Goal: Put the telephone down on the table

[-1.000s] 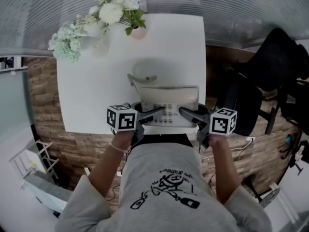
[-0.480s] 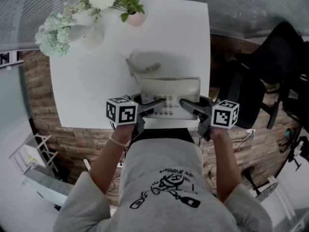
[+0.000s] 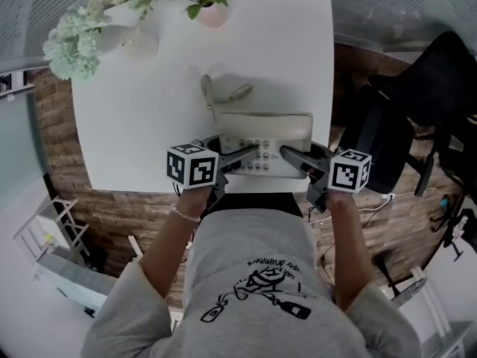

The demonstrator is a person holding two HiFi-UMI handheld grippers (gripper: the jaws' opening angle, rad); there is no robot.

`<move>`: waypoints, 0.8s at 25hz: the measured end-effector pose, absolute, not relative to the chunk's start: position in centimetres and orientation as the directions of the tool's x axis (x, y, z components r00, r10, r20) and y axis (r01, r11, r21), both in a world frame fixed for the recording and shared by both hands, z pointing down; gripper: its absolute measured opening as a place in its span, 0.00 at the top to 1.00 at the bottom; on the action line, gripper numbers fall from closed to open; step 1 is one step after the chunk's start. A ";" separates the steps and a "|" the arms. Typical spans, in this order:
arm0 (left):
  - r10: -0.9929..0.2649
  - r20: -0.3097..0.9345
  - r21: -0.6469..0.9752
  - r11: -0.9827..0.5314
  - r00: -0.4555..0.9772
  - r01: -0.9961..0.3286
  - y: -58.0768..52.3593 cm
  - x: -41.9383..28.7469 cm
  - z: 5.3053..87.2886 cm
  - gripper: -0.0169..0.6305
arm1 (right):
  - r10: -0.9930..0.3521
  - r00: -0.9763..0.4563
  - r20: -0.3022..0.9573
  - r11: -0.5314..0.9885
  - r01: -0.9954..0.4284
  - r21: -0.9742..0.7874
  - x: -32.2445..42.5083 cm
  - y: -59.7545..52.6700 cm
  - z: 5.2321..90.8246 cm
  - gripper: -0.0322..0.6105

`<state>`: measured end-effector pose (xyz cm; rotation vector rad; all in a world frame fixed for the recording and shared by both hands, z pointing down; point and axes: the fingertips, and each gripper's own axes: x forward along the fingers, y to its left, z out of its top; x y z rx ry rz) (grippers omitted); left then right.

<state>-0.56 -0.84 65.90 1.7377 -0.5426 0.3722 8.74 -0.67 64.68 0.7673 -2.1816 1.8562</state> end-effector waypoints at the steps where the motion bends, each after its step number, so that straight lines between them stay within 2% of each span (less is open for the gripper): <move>1: -0.160 0.528 0.816 -0.174 0.834 -0.550 -0.8 -0.6 66.0 0.46 | -0.268 -0.852 0.449 0.088 -0.486 -0.870 8.7 -0.6 64.8 0.51; 20: -0.208 0.688 0.670 -0.185 0.695 -0.719 -0.5 -1.3 67.3 0.38 | -0.281 -0.853 0.439 0.070 -0.474 -0.878 9.0 -0.4 66.1 0.51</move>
